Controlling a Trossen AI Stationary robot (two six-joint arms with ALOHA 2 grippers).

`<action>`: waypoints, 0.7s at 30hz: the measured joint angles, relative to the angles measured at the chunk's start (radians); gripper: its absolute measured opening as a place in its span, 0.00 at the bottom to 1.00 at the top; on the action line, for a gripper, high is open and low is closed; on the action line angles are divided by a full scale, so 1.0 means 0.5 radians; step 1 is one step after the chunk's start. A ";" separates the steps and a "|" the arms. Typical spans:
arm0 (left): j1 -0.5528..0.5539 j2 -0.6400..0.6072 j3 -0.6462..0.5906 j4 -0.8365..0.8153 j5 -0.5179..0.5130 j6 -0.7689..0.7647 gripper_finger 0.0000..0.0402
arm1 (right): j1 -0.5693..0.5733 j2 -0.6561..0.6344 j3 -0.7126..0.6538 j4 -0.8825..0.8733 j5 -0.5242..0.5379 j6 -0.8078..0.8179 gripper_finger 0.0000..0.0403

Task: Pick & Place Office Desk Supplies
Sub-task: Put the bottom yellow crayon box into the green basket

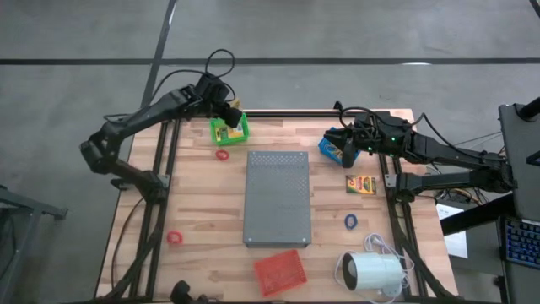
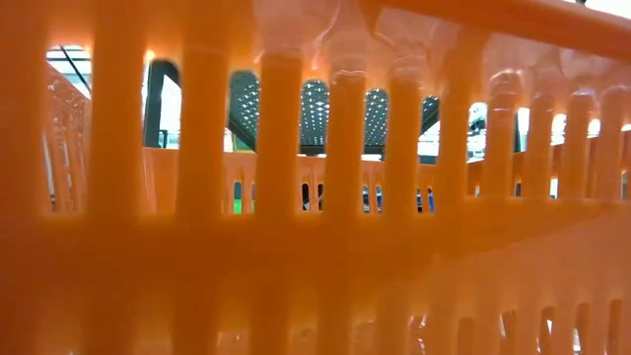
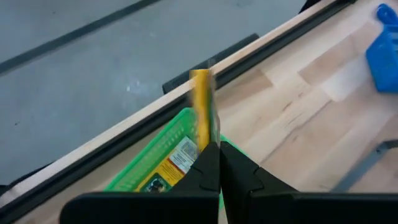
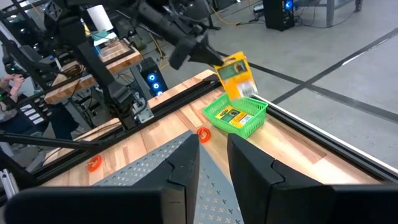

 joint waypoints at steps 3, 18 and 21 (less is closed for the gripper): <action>0.015 0.092 0.000 0.033 0.012 -0.041 0.00 | 0.000 -0.002 -0.001 0.000 0.000 0.000 0.19; 0.032 0.263 -0.001 0.038 0.014 -0.207 0.00 | 0.001 -0.002 -0.001 0.000 0.000 0.000 0.19; 0.032 0.264 -0.001 0.020 0.014 -0.236 0.00 | 0.001 -0.002 0.000 0.000 0.000 0.000 0.20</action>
